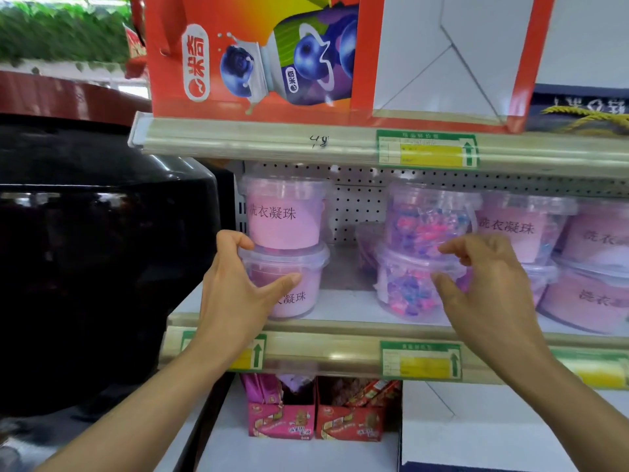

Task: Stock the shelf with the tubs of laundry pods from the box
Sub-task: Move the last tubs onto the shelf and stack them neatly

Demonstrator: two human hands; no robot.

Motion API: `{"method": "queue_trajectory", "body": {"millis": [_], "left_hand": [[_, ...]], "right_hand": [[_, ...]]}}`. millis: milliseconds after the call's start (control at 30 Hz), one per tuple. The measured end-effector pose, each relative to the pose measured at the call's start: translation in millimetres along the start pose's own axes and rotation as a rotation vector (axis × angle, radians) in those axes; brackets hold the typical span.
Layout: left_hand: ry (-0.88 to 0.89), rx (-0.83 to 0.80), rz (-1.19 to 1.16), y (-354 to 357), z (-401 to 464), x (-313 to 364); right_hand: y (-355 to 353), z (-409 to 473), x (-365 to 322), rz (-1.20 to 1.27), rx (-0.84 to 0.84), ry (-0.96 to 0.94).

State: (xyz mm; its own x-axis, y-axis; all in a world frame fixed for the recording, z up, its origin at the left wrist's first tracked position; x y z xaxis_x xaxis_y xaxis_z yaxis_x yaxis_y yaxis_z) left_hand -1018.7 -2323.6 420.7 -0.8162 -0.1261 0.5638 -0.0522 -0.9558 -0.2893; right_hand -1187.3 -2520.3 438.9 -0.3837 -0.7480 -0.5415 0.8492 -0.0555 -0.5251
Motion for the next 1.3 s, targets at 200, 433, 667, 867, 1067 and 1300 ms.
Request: {"method": "queue_trajectory", "body": {"millis": [200,433,667,867,1067,1300], "left_hand": [[-0.029,0.002,0.033,3.3,-4.3,4.1],[0.248,0.158,0.359,19.9,-32.3,27.6],[0.378,-0.122,0.225,62.2,-33.0,55.9],[0.115,-0.260,0.057,80.5,-23.0,61.4],[-0.068,-0.348,-0.119,97.2,-12.4,60.6],[0.179,-0.177,0.094,87.7,-32.1,74.4]], "right_hand": [[2.0,3.4,20.8,-0.086,-0.052,-0.071],[4.4,18.8,35.0,-0.017,-0.048,-0.286],[1.2,28.3,41.8,0.140,-0.209,-0.304],[-13.5,18.0,35.5,0.179,-0.174,-0.214],[2.2,5.5,27.0,0.098,-0.133,-0.384],[5.9,36.0,53.4,0.252,-0.234,-0.286]]}}
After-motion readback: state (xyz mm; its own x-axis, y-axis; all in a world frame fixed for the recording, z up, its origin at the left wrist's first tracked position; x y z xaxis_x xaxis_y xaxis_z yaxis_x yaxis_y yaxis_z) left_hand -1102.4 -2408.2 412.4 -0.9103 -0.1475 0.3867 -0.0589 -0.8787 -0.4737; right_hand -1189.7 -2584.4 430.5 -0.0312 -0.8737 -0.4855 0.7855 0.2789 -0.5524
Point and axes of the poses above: each hand's wrist, its own z-axis towards the middle knuckle, its own y-axis out of the palm, x = y × z, the point moved 1 cm from there along z, towards the middle knuckle, and after that the axes turned 11 degrees about y, right-handed, at the moved point
